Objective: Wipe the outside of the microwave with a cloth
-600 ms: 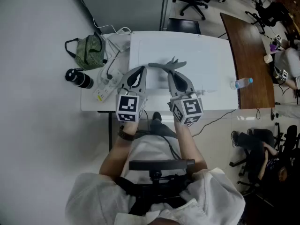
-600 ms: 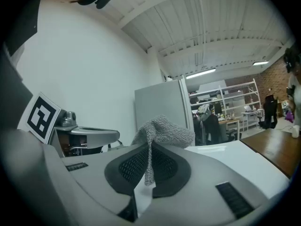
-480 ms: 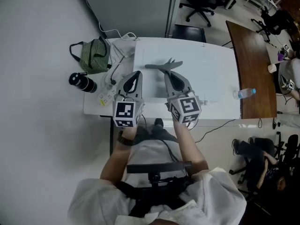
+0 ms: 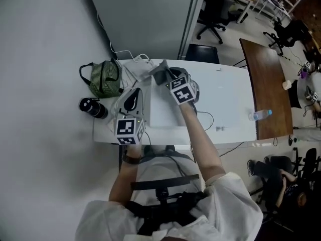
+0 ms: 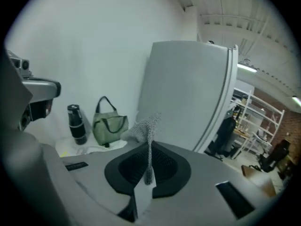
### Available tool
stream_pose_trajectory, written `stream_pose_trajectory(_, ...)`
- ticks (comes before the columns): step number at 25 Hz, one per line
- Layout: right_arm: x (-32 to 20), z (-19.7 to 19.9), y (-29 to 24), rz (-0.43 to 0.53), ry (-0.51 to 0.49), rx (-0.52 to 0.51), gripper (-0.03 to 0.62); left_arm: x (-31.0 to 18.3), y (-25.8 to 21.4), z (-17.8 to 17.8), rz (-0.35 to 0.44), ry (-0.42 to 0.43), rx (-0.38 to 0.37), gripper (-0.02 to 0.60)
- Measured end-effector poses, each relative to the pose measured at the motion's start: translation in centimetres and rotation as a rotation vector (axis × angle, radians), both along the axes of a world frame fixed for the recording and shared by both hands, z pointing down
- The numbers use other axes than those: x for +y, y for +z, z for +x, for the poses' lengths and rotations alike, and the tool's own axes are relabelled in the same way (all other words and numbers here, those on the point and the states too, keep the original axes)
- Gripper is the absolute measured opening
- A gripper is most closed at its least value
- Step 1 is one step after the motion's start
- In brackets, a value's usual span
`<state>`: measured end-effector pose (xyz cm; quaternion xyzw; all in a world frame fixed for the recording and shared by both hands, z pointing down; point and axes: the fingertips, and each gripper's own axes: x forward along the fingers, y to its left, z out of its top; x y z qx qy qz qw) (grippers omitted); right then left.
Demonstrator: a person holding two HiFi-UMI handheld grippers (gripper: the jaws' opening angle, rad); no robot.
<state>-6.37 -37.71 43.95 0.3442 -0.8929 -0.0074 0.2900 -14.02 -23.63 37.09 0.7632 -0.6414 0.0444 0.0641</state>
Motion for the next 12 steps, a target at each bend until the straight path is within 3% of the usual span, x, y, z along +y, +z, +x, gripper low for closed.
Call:
stream_pose_trajectory(3,-4.0,7.3,0.2,0.002,0.157,0.019,0.018,-1.3,0.5,-0.1,-0.007,0.039,0.022,0.028)
stream_pose_trajectory(6,-6.1,17.4,0.8,0.011,0.348,0.012,0.018,-2.4,0.6,0.4,0.000,0.087,0.023,0.028)
stream_pose_trajectory(10,-5.3,32.1,-0.1,0.040,0.632,-0.020,0.018,-3.8,0.3,2.5,0.009,0.156,0.027,0.028)
stream_pose_trajectory(12,-4.0,37.1,-0.7,0.057,0.735,-0.032,0.018,-4.1,0.2,3.5,0.012,0.183,0.025,0.028)
